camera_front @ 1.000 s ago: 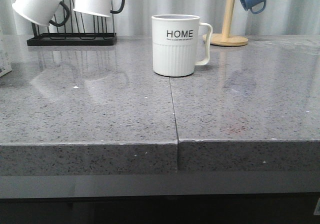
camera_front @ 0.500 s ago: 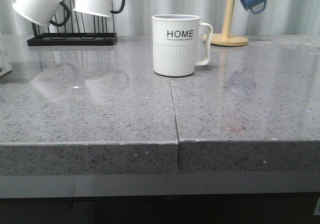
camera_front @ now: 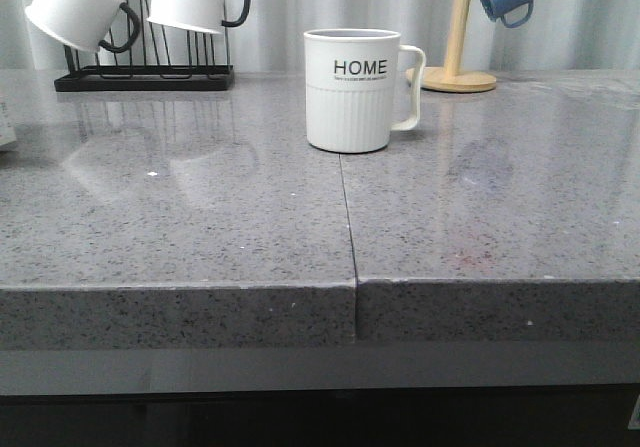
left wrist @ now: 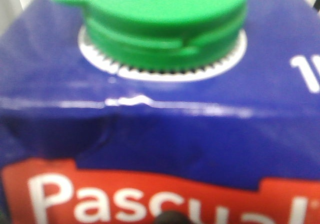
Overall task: Place milk next to cup
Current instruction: 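Carry the milk carton beside the HOME mug and lower it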
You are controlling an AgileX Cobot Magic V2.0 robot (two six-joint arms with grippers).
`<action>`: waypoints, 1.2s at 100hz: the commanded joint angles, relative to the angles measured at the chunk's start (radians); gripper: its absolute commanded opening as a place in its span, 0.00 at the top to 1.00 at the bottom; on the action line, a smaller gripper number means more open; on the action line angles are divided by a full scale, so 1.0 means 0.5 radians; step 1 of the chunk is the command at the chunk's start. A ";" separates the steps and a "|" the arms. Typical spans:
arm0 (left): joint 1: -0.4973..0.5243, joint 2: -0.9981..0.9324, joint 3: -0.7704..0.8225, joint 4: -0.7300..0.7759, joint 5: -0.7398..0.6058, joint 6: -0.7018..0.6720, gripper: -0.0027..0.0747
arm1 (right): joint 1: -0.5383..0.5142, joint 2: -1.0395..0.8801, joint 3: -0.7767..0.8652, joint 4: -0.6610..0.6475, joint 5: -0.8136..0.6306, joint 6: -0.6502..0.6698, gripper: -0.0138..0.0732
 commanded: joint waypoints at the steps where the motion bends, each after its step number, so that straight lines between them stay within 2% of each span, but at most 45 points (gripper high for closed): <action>1: 0.002 -0.166 -0.148 -0.001 -0.254 0.006 0.73 | -0.009 0.005 -0.053 -0.018 -0.156 -0.005 0.98; 25: -0.119 -0.251 -0.230 -0.014 -0.188 0.006 0.73 | -0.009 0.005 -0.053 -0.018 -0.156 -0.005 0.98; 31: -0.182 -0.251 -0.268 -0.103 -0.183 0.024 0.73 | -0.009 0.005 -0.053 -0.018 -0.156 -0.005 0.98; 46: -0.408 -0.251 -0.343 -0.505 -0.255 0.457 0.74 | -0.009 0.005 -0.053 -0.018 -0.156 -0.005 0.98; 61: -0.685 -0.214 -0.384 -0.952 -0.487 0.867 0.74 | -0.009 0.005 -0.053 -0.018 -0.156 -0.005 0.98; 69: -0.812 -0.158 -0.406 -1.069 -0.600 0.997 0.74 | -0.009 0.005 -0.053 -0.018 -0.156 -0.005 0.98; 82: -0.981 -0.012 -0.488 -1.190 -0.690 1.056 0.73 | -0.009 0.005 -0.053 -0.018 -0.156 -0.005 0.98; 120: -1.303 0.333 -0.688 -1.385 -1.038 1.163 0.73 | -0.009 0.005 -0.053 -0.018 -0.156 -0.005 0.98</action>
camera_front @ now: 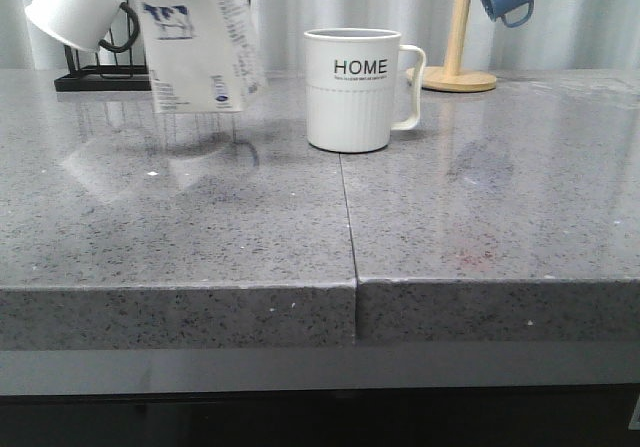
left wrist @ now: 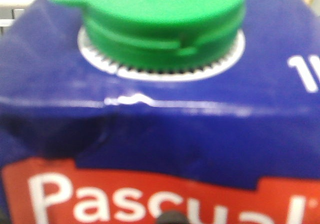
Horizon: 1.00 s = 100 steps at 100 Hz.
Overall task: Place milk next to cup
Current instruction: 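Carry the milk carton beside the HOME mug and lower it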
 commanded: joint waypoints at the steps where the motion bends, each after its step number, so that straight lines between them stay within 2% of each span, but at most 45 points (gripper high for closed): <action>1: -0.041 -0.075 -0.170 0.112 -0.487 0.040 0.73 | -0.009 0.005 -0.053 -0.018 -0.156 -0.005 0.98; 49: -0.052 0.125 -0.234 0.101 -0.617 0.040 0.73 | -0.009 0.005 -0.053 -0.018 -0.156 -0.005 0.98; 100: -0.088 0.150 -0.274 -0.020 -0.627 0.027 0.73 | -0.009 0.005 -0.053 -0.018 -0.156 -0.005 0.98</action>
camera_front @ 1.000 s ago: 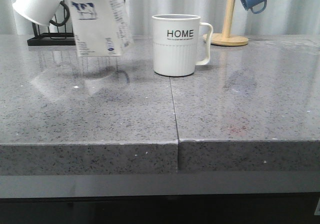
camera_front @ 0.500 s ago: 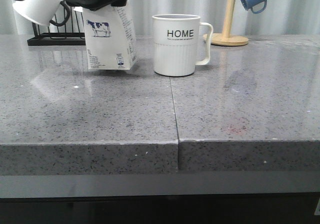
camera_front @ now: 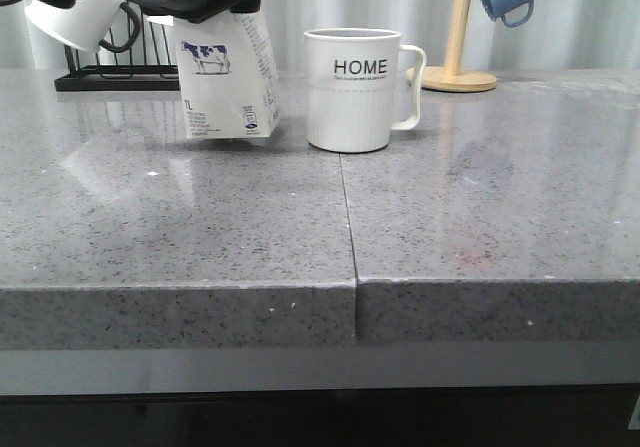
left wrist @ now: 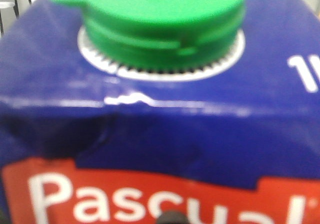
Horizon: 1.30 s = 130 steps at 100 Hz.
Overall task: Place milk next to cup
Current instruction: 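Carry the milk carton beside the HOME mug and lower it, then open the left gripper and lift it away from the carton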
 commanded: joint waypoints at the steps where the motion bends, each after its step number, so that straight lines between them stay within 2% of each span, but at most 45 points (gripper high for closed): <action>1: -0.017 -0.151 -0.118 0.135 -0.383 -0.009 0.73 | -0.009 0.005 -0.053 -0.018 -0.156 -0.005 0.98; 39: -0.039 -0.132 -0.118 0.101 -0.288 -0.009 0.71 | -0.009 0.005 -0.053 -0.018 -0.156 -0.005 0.98; 49: -0.039 -0.119 -0.118 0.097 -0.206 -0.009 0.59 | -0.009 0.005 -0.053 -0.018 -0.156 -0.005 0.98; 68: -0.039 -0.119 -0.098 0.092 -0.115 -0.009 0.26 | -0.009 0.005 -0.053 -0.018 -0.156 -0.005 0.98; 85: -0.039 -0.119 -0.086 0.084 -0.002 0.004 0.11 | -0.009 0.005 -0.053 -0.018 -0.156 -0.005 0.98; 106: -0.039 -0.142 0.001 0.051 0.107 0.004 0.10 | -0.009 0.005 -0.053 -0.018 -0.156 -0.005 0.98; 130: -0.039 -0.345 0.231 0.038 0.144 0.004 0.10 | -0.009 0.005 -0.053 -0.018 -0.156 -0.005 0.98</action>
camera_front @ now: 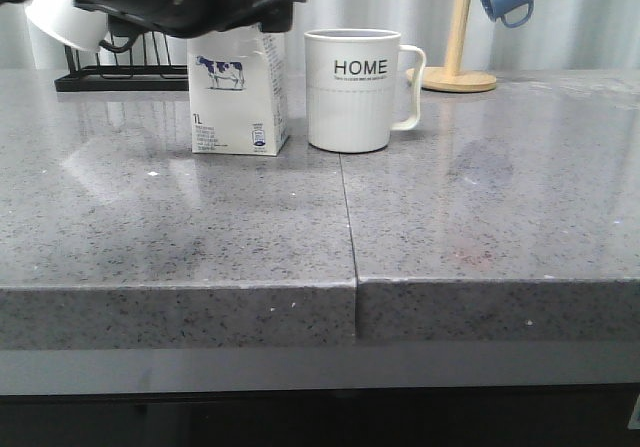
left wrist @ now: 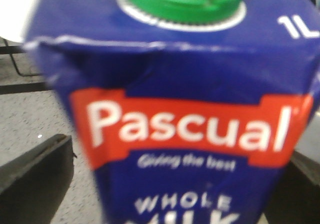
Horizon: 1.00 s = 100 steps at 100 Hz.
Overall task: Place milk next to cup
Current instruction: 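Open the left gripper and lift it away from the carton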
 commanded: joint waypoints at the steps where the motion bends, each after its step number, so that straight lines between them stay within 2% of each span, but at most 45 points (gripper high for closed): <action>1: -0.014 -0.195 0.024 0.036 -0.092 0.001 0.10 | -0.009 0.005 -0.053 -0.018 -0.156 -0.005 0.98; 17: -0.014 -0.415 0.204 0.073 -0.016 0.001 0.10 | -0.009 0.005 -0.053 -0.018 -0.156 -0.005 0.98; 31: 0.021 -0.662 0.352 0.281 0.004 -0.024 0.10 | -0.009 0.005 -0.053 -0.018 -0.156 -0.005 0.98; 41: 0.120 -0.848 0.408 0.445 0.022 -0.074 0.10 | -0.009 0.005 -0.053 -0.018 -0.156 -0.005 0.98; 51: 0.311 -1.010 0.442 0.718 0.166 -0.318 0.10 | -0.009 0.005 -0.053 -0.018 -0.156 -0.005 0.98; 65: 0.610 -1.167 0.448 1.164 0.528 -0.762 0.10 | -0.009 0.005 -0.053 -0.018 -0.156 -0.005 0.98; 78: 0.834 -1.285 0.455 1.517 0.782 -1.035 0.10 | -0.009 0.005 -0.053 -0.018 -0.156 -0.005 0.98; 91: 0.988 -1.439 0.536 1.766 0.860 -1.260 0.10 | -0.009 0.005 -0.053 -0.018 -0.156 -0.005 0.98; 100: 1.040 -1.578 0.623 1.829 0.883 -1.304 0.10 | -0.009 0.005 -0.053 -0.018 -0.156 -0.005 0.98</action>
